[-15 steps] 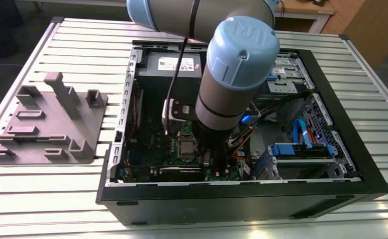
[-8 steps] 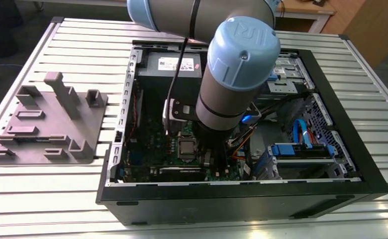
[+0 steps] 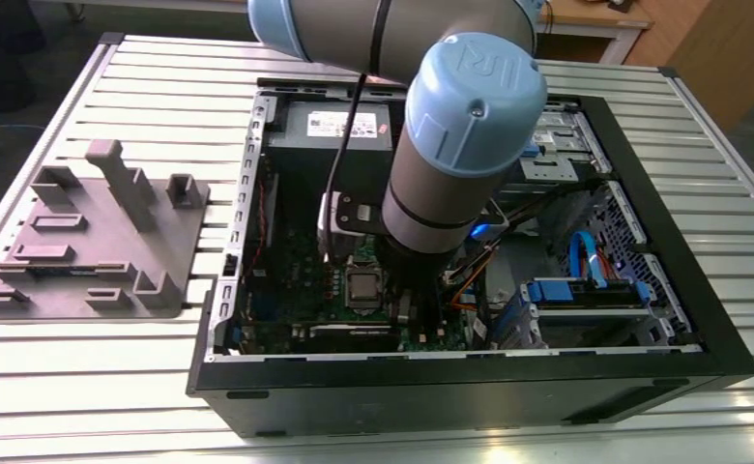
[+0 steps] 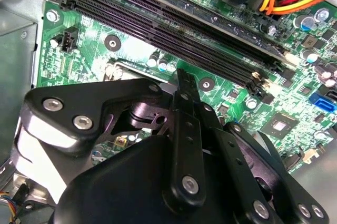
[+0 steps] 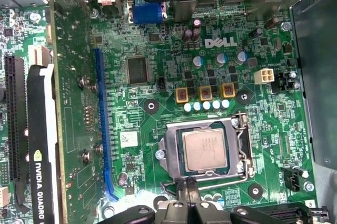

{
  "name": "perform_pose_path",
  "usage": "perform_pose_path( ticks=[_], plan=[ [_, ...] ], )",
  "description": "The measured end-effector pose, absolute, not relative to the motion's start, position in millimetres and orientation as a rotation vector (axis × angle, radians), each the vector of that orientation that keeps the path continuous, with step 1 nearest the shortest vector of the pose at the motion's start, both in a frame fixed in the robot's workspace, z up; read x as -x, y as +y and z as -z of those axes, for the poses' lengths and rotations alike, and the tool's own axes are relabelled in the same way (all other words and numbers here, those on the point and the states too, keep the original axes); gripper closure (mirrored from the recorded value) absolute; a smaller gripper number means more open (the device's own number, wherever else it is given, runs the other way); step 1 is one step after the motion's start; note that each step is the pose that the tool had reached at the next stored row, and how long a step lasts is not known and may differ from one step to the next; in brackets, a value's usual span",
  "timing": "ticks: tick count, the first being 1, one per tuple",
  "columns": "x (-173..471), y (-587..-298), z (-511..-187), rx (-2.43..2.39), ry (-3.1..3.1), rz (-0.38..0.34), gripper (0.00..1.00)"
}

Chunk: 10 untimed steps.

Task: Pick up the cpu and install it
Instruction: 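Install the first cpu locking lever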

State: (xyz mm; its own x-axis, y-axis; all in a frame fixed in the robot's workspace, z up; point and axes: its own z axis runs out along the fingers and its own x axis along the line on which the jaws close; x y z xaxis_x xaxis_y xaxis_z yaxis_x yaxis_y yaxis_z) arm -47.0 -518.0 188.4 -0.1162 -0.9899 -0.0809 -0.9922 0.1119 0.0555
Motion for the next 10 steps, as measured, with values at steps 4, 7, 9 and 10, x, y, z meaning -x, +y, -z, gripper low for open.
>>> perform_pose_path(
  ticks=[4,7,9,10],
  plan=[
    [46.1,-517.9,-188.3,2.073,2.321,-0.153,0.90],
    [45.3,-517.8,-188.3,2.073,2.318,-0.157,0.90],
    [44.8,-517.8,-188.3,2.072,2.316,-0.160,0.90],
    [44.5,-517.8,-188.2,2.072,2.315,-0.161,0.90]
  ],
)
